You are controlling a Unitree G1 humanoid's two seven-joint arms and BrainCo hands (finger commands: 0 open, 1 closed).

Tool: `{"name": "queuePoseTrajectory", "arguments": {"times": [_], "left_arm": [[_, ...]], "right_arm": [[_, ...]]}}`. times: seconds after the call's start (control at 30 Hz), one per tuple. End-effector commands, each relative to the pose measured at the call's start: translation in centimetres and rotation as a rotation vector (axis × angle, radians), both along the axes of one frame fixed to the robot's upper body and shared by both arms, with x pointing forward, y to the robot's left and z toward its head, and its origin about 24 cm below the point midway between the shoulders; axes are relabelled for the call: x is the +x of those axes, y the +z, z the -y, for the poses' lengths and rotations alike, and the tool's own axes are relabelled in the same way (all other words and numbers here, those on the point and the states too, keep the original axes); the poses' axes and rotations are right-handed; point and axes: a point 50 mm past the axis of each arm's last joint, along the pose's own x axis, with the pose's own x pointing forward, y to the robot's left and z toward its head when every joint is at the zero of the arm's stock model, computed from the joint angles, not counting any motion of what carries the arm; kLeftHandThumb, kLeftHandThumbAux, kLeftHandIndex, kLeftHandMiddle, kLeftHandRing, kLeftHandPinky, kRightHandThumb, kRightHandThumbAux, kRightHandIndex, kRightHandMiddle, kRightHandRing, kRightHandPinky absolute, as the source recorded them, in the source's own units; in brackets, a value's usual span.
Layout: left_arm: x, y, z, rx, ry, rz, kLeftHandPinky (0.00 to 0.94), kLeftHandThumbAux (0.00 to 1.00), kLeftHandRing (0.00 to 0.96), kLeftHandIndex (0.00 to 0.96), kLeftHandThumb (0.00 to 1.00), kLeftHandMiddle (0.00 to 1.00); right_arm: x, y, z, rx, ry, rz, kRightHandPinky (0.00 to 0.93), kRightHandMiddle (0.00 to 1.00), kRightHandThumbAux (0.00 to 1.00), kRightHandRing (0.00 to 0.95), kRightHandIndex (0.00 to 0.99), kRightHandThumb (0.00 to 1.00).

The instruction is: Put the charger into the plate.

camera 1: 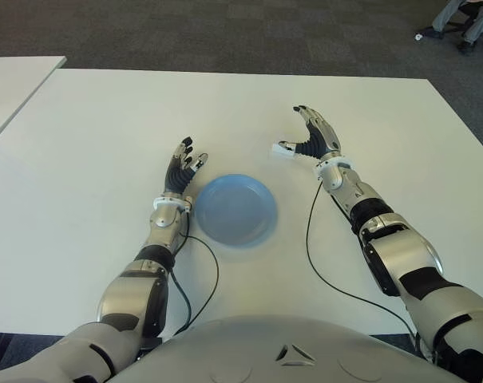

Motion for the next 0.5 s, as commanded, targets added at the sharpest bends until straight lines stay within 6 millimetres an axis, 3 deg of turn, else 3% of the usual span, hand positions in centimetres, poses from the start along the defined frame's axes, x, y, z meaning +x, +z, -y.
{"name": "queuePoseTrajectory", "arguments": {"times": [0.03,0.5], "left_arm": [[-3.5,-3.6,0.6,-0.01,-0.015,-0.185,0.04,0.526,0.026,0.0,0.0,0.025],[-3.6,-3.5,0.3,-0.002,-0.011,-0.175,0.042,0.527,0.026,0.0,0.0,0.026]], "right_arm": [[0.4,0.1,0.0,-0.135,0.041,-0.012,0.0,0.0,0.565,0.0,0.0,0.0],[0.0,-1.8,0.0,-0.258,0.081,-0.168,0.0,0.0,0.495,0.0,0.0,0.0]]}}
